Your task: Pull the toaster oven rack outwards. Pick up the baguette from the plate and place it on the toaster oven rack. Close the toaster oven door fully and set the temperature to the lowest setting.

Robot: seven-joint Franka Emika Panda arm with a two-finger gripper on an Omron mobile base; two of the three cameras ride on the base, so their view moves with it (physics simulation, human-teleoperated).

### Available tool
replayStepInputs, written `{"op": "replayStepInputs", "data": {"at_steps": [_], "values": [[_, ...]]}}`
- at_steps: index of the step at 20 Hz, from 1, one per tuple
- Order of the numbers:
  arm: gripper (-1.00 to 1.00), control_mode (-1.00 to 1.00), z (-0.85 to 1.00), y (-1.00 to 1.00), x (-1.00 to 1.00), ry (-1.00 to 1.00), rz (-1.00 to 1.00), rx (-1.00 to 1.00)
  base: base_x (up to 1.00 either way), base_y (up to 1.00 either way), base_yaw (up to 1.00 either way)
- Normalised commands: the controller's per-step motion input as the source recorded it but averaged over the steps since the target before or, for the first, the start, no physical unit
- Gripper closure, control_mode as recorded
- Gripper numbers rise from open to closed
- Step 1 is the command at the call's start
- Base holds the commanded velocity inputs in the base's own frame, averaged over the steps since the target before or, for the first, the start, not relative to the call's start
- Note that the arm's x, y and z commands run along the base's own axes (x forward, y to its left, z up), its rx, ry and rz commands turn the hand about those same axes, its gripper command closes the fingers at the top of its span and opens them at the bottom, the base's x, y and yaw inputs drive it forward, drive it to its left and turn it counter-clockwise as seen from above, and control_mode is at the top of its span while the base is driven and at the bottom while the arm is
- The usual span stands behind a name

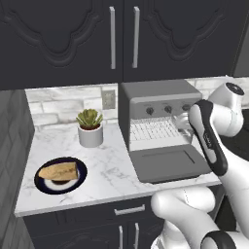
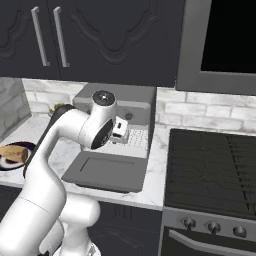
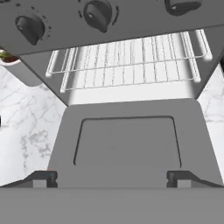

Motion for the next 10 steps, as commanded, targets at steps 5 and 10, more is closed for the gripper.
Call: {"op": "replayStepInputs", "data": {"at_steps": [5,10], "values": [[-1.0,-1.0,-0.02,-0.35,0.0,-0.01,-0.07,0.19,0.0,0.0,0.0],[-1.0,-1.0,0.0,-0.27,0.0,0.0,-0.07,0.16,0.0,0.0,0.0]]}}
